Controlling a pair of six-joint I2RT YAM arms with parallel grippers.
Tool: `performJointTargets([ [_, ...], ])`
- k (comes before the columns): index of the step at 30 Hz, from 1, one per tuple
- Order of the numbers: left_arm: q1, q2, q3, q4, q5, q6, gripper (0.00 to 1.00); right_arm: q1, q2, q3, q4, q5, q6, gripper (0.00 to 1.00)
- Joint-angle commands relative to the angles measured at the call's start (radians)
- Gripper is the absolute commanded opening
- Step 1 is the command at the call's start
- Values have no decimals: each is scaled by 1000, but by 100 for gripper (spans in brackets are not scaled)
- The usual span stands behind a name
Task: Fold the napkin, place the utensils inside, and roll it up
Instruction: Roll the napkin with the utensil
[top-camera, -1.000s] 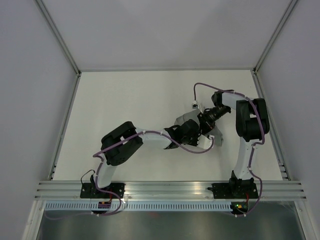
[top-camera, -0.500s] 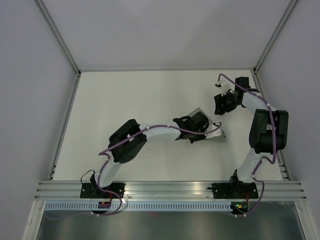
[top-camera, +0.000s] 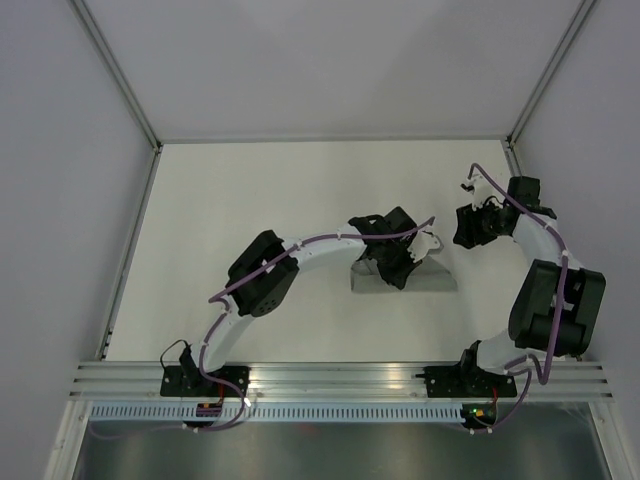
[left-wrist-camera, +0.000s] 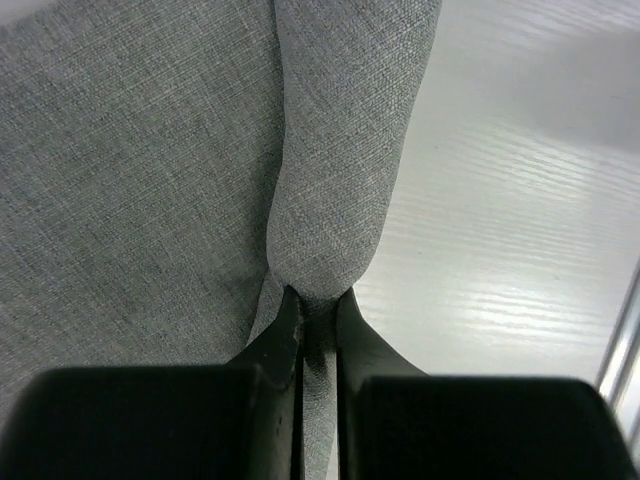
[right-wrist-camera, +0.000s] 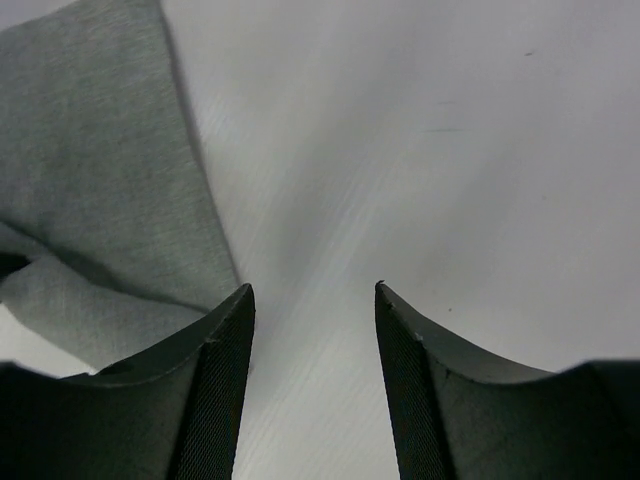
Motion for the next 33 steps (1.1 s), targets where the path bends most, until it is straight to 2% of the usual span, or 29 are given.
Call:
performJointTargets([
  [1,51,121,-54,-256,230,-118,2,6,-107,-67,-10,-97,-132,57],
  [2,65,129,-56,-261,285,-123,2,11,-151,-84,-2,-111,-143,57],
  [7,150,164,-71,-287,335,-166,2,117,-327,-225,87,-40,-220,59],
  [10,161,178,-59,-308,339,-170,2,271,-372,-271,73,-9,-263,60],
  [22,174,299,94,-454,290,-166,2,604,-402,-385,71,75,-344,63],
  [33,183,336,170,-491,281,-187,4,773,-354,-449,154,225,-297,62],
])
